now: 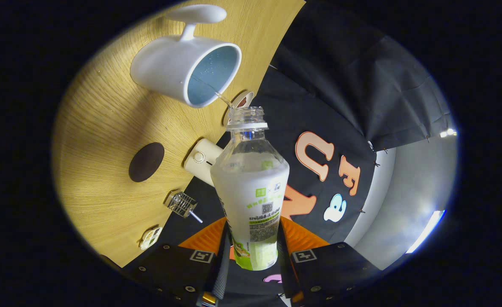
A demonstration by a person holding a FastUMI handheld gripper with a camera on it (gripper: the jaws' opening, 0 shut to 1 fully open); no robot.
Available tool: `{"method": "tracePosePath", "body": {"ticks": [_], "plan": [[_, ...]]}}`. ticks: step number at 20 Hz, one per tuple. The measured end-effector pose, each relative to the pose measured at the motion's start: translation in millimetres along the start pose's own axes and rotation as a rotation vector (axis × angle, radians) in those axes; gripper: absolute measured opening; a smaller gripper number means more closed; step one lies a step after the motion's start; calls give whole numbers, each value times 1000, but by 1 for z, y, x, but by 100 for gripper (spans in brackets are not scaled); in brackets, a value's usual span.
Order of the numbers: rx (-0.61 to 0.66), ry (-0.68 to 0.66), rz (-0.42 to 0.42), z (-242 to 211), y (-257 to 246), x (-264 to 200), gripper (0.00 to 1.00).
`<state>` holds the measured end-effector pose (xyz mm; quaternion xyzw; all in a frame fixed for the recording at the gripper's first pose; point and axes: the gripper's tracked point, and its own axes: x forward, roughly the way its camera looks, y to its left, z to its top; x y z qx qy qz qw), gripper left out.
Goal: Take the bottle from table, then pour the juice into the cup, finally place the bottle on the coaster
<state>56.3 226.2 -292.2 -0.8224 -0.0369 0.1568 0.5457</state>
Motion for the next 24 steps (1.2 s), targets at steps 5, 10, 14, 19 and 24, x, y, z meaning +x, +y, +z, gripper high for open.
{"method": "tracePosePath", "body": {"ticks": [5, 10, 14, 19, 24], "plan": [[-35, -20, -27, 2, -10, 5, 52], [-79, -31, -45, 8, -14, 9, 52], [-88, -31, -45, 7, -14, 11, 52], [-102, -36, -40, 10, -13, 11, 52], [-90, -39, -33, 12, -13, 10, 52]]}}
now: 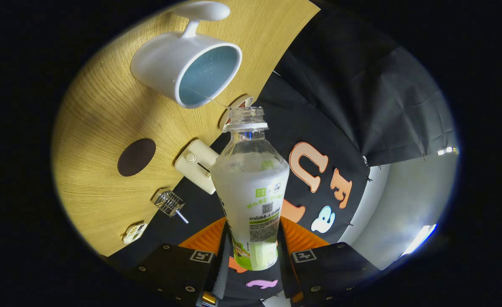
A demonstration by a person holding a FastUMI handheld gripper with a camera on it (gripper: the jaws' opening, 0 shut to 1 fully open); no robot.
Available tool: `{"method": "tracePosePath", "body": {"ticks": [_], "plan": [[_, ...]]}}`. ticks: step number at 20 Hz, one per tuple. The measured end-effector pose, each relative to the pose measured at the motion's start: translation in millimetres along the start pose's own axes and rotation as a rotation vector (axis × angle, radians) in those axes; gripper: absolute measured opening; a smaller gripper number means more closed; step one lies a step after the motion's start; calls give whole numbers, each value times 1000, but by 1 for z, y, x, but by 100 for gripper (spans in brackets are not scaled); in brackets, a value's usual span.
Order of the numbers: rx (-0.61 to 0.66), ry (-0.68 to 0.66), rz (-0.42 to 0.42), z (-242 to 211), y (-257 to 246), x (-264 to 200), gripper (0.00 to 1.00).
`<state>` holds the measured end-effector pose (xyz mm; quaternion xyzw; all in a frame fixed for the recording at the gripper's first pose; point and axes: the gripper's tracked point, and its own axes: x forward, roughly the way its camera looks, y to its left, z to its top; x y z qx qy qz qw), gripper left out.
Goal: Take the bottle from table, then pour the juice into the cup, finally place the bottle on the coaster
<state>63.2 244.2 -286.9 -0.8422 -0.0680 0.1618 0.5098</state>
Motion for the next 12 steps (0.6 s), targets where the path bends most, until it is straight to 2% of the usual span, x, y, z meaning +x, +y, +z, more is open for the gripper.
{"method": "tracePosePath", "body": {"ticks": [12], "plan": [[56, 1, 29, 10, 9, -1, 52]]}}
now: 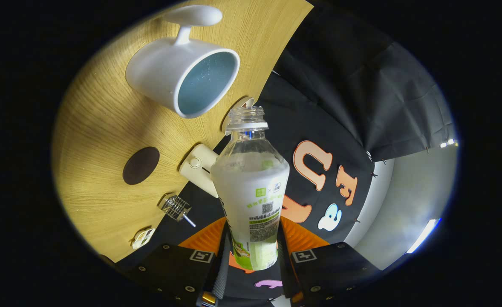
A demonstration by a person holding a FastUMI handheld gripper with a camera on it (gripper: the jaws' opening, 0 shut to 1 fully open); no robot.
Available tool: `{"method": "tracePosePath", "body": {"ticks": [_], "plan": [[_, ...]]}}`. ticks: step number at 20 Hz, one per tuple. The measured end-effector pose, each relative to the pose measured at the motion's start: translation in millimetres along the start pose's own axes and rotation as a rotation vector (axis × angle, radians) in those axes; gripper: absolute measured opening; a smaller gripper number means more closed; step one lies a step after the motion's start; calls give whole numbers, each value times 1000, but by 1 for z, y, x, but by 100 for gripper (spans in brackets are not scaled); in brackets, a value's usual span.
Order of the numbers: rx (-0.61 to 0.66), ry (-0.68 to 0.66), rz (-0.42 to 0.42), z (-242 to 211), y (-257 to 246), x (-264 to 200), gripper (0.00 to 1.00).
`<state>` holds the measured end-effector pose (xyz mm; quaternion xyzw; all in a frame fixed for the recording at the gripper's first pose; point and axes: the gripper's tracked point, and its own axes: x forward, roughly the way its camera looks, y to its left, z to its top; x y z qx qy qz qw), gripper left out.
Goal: Take the bottle from table, then pour the juice into the cup, finally place the bottle on the coaster
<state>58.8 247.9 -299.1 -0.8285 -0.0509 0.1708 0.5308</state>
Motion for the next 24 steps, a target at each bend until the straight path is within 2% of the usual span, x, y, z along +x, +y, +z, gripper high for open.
{"method": "tracePosePath", "body": {"ticks": [4, 10, 15, 22, 24], "plan": [[94, 13, 55, 0, 16, -1, 52], [373, 48, 167, -3, 53, 1, 52], [704, 87, 215, -13, 71, 15, 52], [1288, 148, 292, -13, 94, 40, 53], [1418, 165, 292, -17, 96, 47, 53]]}}
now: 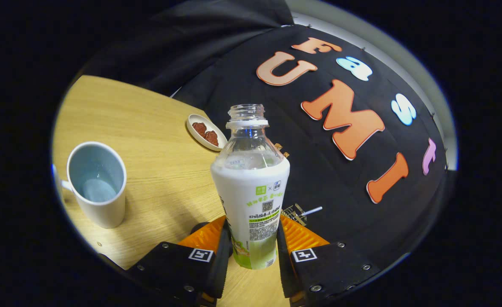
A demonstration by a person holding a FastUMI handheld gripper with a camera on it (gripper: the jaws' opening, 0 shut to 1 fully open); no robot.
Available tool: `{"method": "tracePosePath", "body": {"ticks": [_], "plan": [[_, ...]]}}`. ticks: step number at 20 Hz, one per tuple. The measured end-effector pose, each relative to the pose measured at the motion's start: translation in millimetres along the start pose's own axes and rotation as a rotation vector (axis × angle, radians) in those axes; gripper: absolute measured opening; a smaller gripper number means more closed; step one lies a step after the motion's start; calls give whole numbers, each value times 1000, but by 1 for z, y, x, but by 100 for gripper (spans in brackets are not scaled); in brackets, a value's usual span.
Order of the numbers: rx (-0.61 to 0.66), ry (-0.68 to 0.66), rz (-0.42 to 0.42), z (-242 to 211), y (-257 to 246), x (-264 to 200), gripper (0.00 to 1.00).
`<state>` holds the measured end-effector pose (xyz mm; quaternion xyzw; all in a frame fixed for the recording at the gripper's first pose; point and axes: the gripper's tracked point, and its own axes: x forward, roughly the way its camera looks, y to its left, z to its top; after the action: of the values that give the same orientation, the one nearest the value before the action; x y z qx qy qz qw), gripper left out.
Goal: Take the bottle from table, then pour the juice into the cup, finally place the bottle on the coaster
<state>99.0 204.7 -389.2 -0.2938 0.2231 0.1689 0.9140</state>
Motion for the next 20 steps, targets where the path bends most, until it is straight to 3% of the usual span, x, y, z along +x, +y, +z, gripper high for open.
{"method": "tracePosePath", "body": {"ticks": [6, 9, 15, 20], "plan": [[372, 7, 11, -7, -16, 16, 53], [551, 26, 56, -12, -8, 24, 53], [656, 55, 30, -27, -6, 42, 53], [637, 71, 20, -38, -2, 55, 53]]}}
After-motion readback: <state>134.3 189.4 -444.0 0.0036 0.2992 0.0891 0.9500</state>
